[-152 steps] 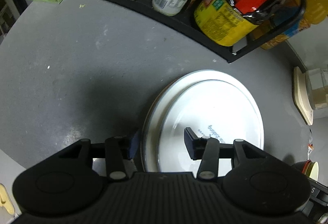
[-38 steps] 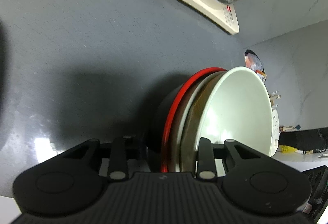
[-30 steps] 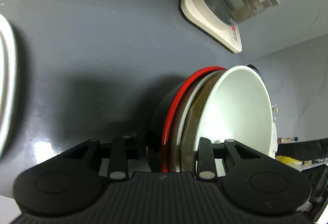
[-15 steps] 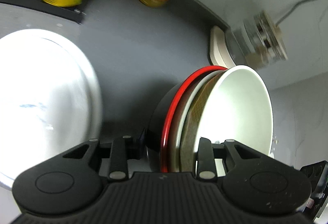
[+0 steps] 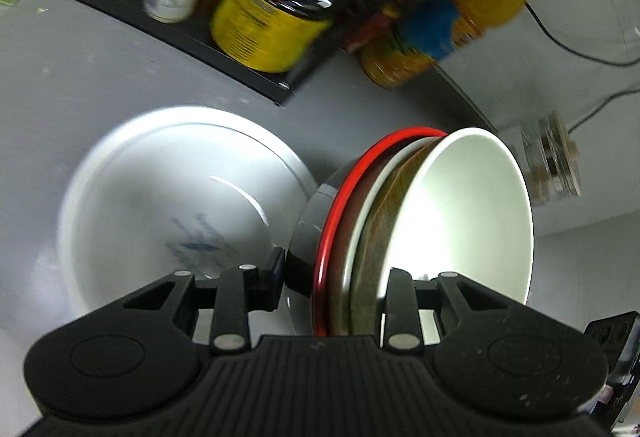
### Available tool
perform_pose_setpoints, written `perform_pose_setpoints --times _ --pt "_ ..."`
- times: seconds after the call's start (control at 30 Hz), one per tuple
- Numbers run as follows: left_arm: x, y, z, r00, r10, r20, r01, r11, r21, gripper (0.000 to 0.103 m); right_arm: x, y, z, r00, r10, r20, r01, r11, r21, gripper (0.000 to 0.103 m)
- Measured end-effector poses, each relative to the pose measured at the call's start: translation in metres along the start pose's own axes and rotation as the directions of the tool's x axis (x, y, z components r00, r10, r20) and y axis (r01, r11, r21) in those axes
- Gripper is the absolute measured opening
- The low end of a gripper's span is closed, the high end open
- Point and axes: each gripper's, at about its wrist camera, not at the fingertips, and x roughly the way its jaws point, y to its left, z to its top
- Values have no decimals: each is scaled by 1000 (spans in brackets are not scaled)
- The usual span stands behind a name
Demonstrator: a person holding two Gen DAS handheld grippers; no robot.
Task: Organize plates and bowls
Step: 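Lift the red bowl stack with both tools and carry it to the plates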
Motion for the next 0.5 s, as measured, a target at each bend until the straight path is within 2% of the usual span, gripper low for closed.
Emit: perform_pose_setpoints --times 0.5 --pt "-27 59 14 998 53 33 -51 996 -79 31 44 43 -14 996 25 -82 -29 999 -41 41"
